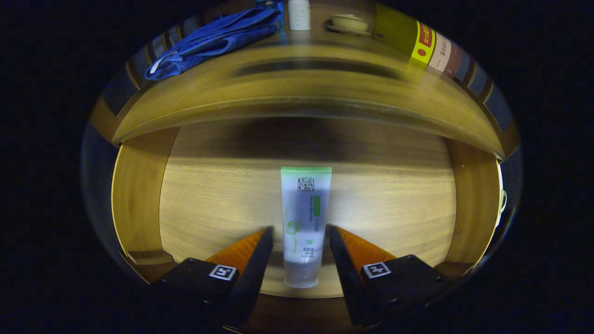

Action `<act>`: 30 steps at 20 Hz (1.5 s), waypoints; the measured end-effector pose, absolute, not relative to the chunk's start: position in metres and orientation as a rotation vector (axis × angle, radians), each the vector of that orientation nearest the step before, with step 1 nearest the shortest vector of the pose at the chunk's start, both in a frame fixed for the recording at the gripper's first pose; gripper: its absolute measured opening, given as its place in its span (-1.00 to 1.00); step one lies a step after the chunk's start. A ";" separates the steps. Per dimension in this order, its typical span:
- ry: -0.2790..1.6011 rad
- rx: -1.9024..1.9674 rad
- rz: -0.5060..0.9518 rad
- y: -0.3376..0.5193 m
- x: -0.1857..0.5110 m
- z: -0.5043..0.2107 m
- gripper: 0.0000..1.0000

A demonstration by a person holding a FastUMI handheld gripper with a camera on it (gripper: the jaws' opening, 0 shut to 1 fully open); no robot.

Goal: Pull open the drawer, take out the items inside it, and place them on the countertop above the cabinet.

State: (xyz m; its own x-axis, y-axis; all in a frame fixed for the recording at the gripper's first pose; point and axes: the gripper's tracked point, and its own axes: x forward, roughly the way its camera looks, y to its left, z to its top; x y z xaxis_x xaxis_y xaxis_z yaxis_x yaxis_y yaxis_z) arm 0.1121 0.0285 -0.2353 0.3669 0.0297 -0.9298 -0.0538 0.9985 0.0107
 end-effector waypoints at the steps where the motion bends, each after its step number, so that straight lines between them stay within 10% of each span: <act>1: 1.191 -0.018 0.049 0.029 0.114 -0.235 0.53; 5: 1.153 -0.008 0.061 0.038 0.123 -0.212 0.12; 30: 0.660 0.067 0.160 0.065 0.146 -0.017 0.11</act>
